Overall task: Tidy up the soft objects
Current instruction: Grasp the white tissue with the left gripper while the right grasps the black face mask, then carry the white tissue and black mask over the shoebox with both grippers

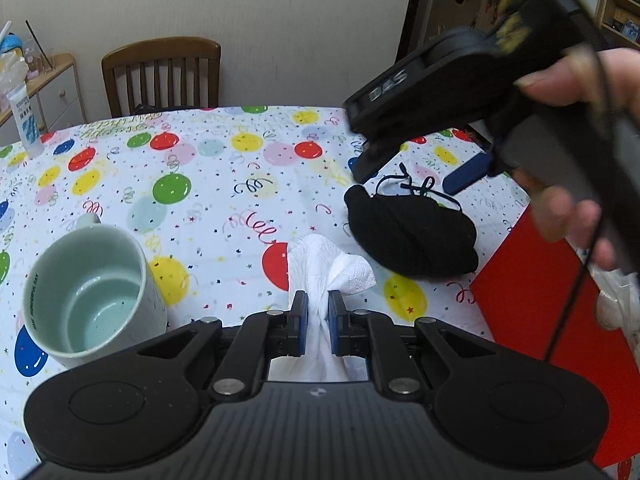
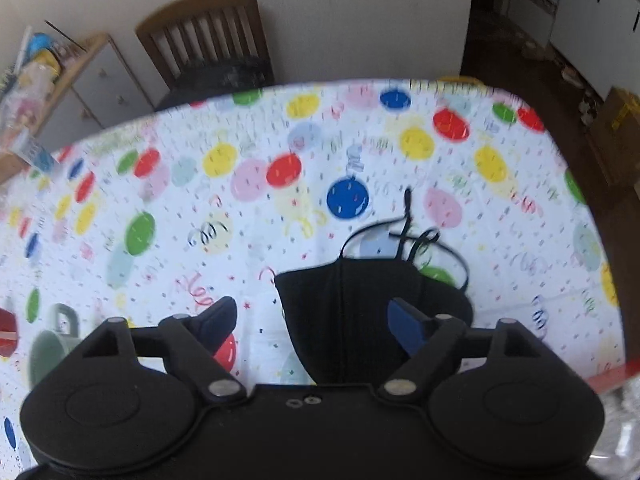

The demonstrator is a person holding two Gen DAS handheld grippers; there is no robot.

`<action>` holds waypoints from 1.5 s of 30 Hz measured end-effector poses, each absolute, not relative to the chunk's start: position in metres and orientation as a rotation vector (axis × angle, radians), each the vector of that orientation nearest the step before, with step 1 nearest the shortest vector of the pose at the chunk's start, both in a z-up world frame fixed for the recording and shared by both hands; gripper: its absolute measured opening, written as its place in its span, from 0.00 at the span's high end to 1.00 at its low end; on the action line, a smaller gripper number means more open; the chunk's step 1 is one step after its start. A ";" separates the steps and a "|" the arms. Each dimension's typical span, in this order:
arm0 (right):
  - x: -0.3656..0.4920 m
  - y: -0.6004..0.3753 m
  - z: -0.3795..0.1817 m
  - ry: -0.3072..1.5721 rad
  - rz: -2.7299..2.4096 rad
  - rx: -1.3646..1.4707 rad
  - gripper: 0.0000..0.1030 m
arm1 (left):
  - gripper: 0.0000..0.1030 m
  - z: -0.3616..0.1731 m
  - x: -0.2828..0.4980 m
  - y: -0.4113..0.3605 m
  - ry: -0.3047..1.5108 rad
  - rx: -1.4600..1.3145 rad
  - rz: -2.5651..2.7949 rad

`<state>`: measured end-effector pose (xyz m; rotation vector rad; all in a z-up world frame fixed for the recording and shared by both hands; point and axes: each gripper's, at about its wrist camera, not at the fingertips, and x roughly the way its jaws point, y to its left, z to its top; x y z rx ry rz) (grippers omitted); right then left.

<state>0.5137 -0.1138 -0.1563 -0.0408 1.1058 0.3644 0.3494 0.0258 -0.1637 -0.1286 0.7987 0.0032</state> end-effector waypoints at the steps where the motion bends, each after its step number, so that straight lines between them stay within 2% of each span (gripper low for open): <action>1: 0.517 -0.111 -0.162 1.114 0.344 -0.043 0.15 | 0.90 -0.165 0.350 0.027 0.802 -0.131 0.002; 4: 0.524 -0.106 -0.177 1.129 0.285 -0.046 0.08 | 0.90 -0.168 0.351 0.030 0.807 -0.131 -0.005; 9: 0.530 -0.102 -0.196 1.156 0.250 -0.049 0.09 | 0.90 -0.174 0.353 0.030 0.819 -0.130 -0.025; 12: 0.530 -0.099 -0.204 1.167 0.241 -0.076 0.20 | 0.90 -0.177 0.354 0.029 0.822 -0.128 -0.035; 14: 0.529 -0.098 -0.205 1.157 0.238 -0.092 0.22 | 0.90 -0.178 0.355 0.030 0.824 -0.129 -0.039; 16: 0.528 -0.097 -0.203 1.140 0.238 -0.109 0.41 | 0.90 -0.180 0.357 0.031 0.827 -0.133 -0.039; 20: 0.526 -0.096 -0.201 1.134 0.268 -0.086 0.59 | 0.90 -0.180 0.359 0.032 0.827 -0.134 -0.038; 24: 0.522 -0.097 -0.200 1.113 0.289 -0.074 0.86 | 0.90 -0.180 0.359 0.031 0.829 -0.131 -0.033; 25: 0.520 -0.099 -0.199 1.107 0.293 -0.070 0.89 | 0.90 -0.180 0.359 0.031 0.830 -0.132 -0.031; 32: 0.509 -0.105 -0.182 1.069 0.349 -0.053 0.98 | 0.90 -0.173 0.354 0.029 0.821 -0.131 -0.018; 45: 0.472 -0.147 -0.122 0.978 0.466 0.036 0.99 | 0.90 -0.149 0.339 0.021 0.779 -0.123 0.013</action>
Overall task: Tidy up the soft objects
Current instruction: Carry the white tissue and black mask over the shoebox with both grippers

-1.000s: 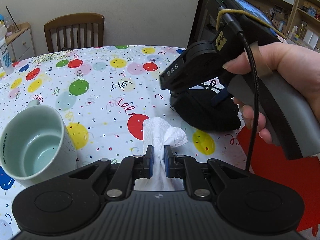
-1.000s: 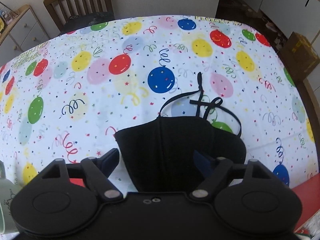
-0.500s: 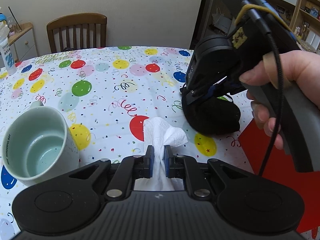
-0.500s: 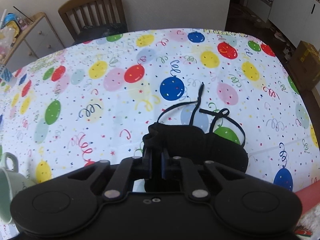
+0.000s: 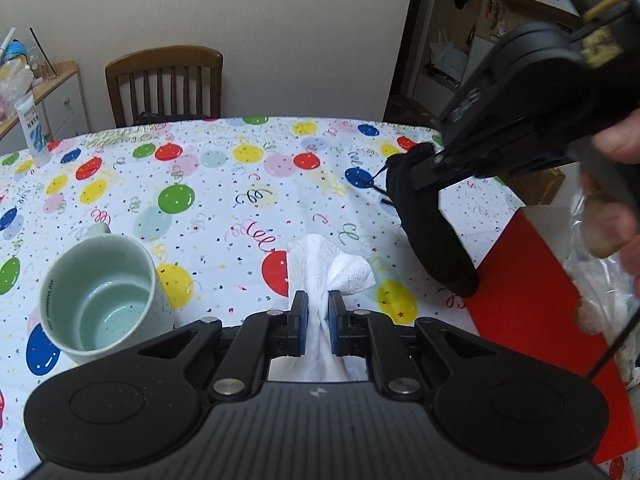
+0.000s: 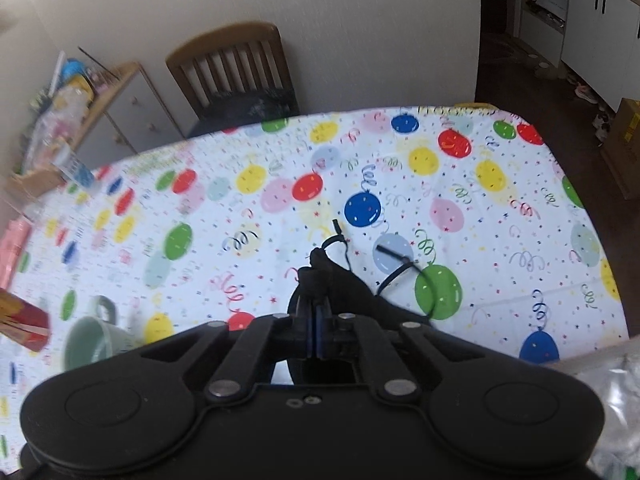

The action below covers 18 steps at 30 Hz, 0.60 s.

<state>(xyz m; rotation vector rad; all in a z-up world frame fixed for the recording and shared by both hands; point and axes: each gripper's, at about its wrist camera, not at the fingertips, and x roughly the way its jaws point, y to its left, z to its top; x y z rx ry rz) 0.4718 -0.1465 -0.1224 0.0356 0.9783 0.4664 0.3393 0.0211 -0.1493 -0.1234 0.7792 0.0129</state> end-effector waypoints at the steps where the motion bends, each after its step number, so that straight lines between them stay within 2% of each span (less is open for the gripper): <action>1: 0.469 -0.152 -0.116 0.970 0.477 0.046 0.99 | 0.90 -0.147 0.338 0.019 0.774 -0.121 0.013; 18: 0.410 -0.246 -0.019 0.809 0.596 0.197 0.99 | 0.90 -0.069 0.310 -0.019 0.675 -0.088 -0.058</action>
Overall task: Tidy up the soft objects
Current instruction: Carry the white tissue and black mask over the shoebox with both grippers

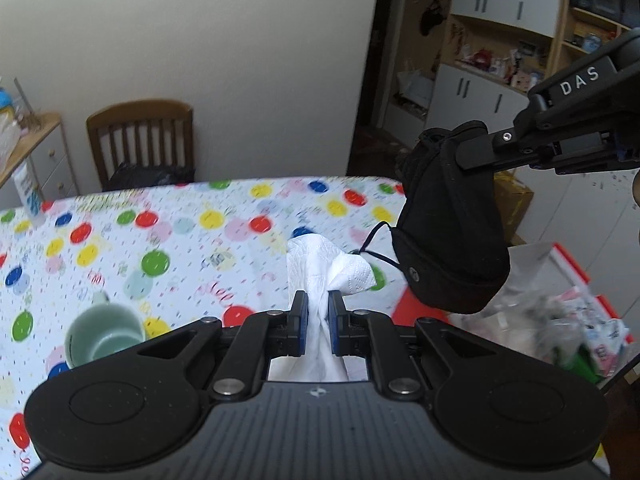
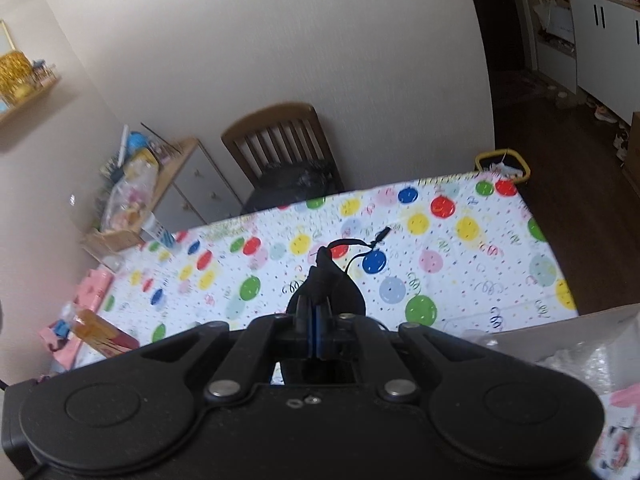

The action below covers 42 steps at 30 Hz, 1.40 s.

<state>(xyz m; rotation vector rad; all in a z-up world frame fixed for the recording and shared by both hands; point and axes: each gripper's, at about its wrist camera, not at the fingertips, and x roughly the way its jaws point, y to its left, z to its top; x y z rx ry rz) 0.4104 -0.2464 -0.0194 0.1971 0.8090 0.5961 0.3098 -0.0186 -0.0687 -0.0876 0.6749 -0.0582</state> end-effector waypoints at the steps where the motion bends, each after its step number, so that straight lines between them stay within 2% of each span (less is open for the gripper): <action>1: 0.407 -0.254 -0.015 0.801 0.597 0.200 0.99 | 0.90 -0.064 0.308 -0.023 0.669 -0.081 -0.067; 11: 0.372 -0.332 0.009 0.727 0.546 0.230 0.99 | 0.90 -0.017 0.293 -0.084 0.598 -0.030 -0.199; 18: 0.359 -0.387 0.008 0.706 0.460 0.262 0.99 | 0.90 -0.010 0.292 -0.128 0.601 -0.012 -0.299; 29: 0.355 -0.457 -0.014 0.713 0.310 0.261 0.99 | 0.90 -0.042 0.295 -0.196 0.677 0.099 -0.400; 42: 0.377 -0.442 -0.090 0.862 0.328 0.252 0.99 | 0.90 -0.098 0.305 -0.228 0.799 0.179 -0.385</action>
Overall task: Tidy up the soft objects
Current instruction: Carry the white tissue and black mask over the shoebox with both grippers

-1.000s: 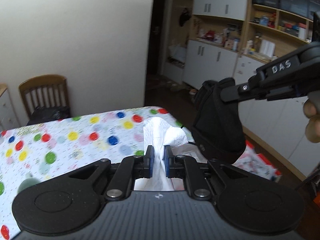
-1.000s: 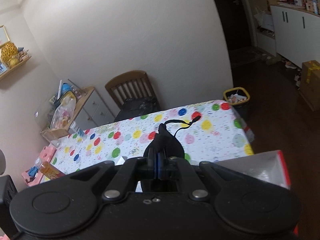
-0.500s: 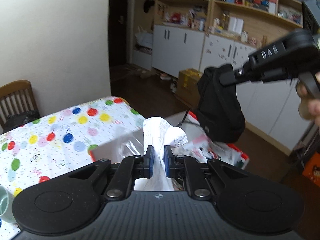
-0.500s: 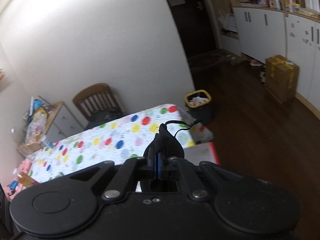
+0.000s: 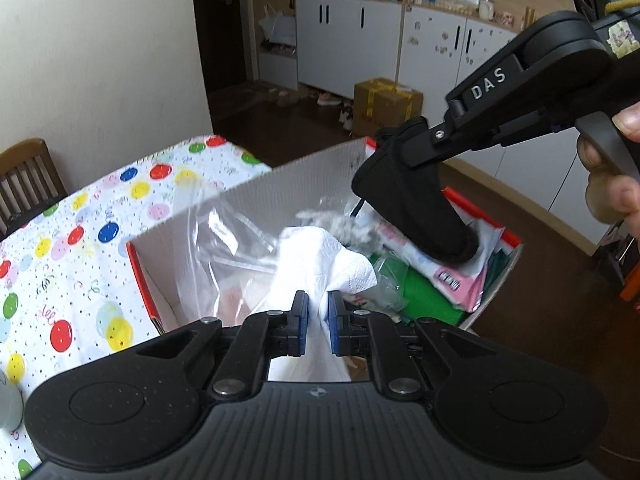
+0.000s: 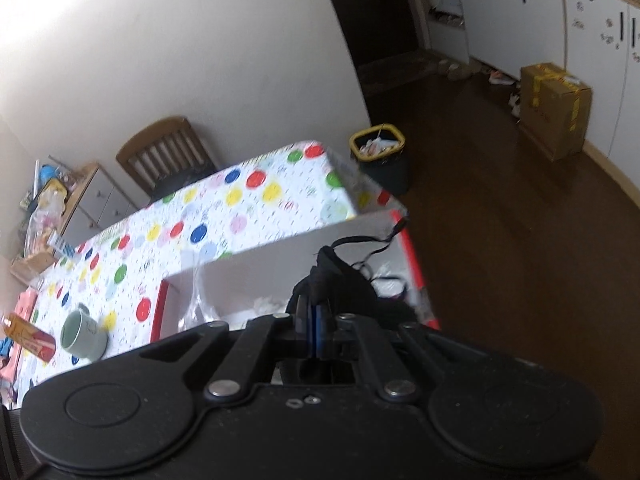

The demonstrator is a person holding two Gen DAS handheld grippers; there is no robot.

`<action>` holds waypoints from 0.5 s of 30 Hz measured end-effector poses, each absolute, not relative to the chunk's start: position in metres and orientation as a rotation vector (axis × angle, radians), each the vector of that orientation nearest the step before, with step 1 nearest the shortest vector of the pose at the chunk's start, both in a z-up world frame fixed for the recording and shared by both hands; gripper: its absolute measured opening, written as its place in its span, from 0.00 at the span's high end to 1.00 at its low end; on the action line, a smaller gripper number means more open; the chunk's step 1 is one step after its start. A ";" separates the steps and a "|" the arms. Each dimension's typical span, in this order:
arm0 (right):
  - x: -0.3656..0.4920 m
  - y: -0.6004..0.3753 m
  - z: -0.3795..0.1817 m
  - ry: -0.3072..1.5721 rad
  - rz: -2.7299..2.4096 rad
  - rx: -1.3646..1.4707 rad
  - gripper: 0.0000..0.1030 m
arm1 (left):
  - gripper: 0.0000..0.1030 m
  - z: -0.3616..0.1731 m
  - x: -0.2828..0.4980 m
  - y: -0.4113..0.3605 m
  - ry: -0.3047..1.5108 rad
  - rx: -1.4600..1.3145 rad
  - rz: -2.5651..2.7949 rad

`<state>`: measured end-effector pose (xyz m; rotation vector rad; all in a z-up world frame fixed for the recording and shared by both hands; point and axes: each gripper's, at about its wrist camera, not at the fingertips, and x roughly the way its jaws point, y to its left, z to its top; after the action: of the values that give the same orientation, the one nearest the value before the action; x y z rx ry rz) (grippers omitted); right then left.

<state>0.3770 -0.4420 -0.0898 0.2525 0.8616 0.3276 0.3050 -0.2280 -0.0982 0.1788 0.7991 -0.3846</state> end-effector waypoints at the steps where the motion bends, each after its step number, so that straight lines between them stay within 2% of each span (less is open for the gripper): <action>1: 0.378 -0.438 -0.094 0.867 0.335 0.251 0.99 | 0.90 -0.101 0.306 -0.229 0.807 0.179 -0.380; 15: 0.391 -0.414 -0.125 0.949 0.383 0.259 0.99 | 0.90 -0.118 0.314 -0.225 0.877 0.132 -0.355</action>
<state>0.3910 -0.4142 -0.1252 0.2590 0.9494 0.3831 0.3144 -0.2247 -0.1178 0.1323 0.8774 -0.3548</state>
